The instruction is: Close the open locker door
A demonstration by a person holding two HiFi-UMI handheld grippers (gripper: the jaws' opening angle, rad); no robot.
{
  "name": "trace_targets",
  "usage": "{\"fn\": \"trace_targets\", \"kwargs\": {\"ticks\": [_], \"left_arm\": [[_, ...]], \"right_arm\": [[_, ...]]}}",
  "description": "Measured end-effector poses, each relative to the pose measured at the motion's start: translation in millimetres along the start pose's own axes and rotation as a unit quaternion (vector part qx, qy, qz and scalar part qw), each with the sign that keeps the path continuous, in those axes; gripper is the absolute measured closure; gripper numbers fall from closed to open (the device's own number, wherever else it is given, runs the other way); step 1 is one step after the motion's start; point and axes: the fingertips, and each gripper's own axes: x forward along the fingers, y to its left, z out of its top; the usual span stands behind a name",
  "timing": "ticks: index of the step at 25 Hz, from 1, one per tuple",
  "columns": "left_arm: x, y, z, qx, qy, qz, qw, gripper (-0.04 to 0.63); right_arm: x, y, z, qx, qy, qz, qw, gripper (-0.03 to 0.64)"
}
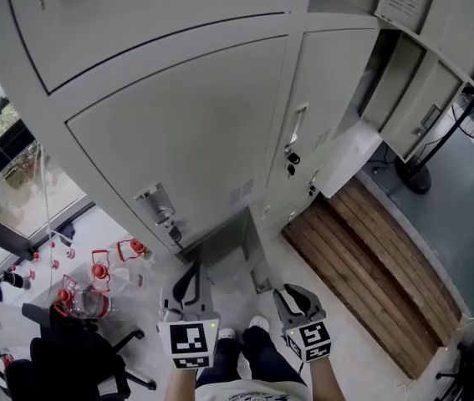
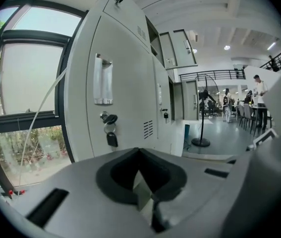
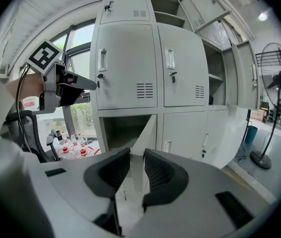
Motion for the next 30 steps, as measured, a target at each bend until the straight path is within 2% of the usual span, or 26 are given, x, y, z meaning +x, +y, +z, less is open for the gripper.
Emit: {"fn": "trace_targets", "kwargs": {"ticks": [12,14,23,30], "left_arm": [[-32.7,60.6,-10.1,-0.015,-0.003,0.054,0.9984,0.594],[-38.6,71.3,-11.9,-0.018,-0.003,0.067,0.9976,0.594],[-67.1,103.4,-19.4,-0.032,-0.004,0.118,0.9925,0.594],[-91.6,123.8,-29.2,-0.047,-0.001,0.159,0.9862,0.594]], "right_arm": [[28.9,67.1,12.9,-0.033,0.003,0.058,0.998,0.492],[34.4,77.4,14.3,-0.048,0.005,0.069,0.996,0.515],[63.3,110.1,27.0,-0.066,0.004,0.096,0.993,0.535],[83.8,126.6,34.2,-0.058,0.003,0.115,0.992,0.54]]}}
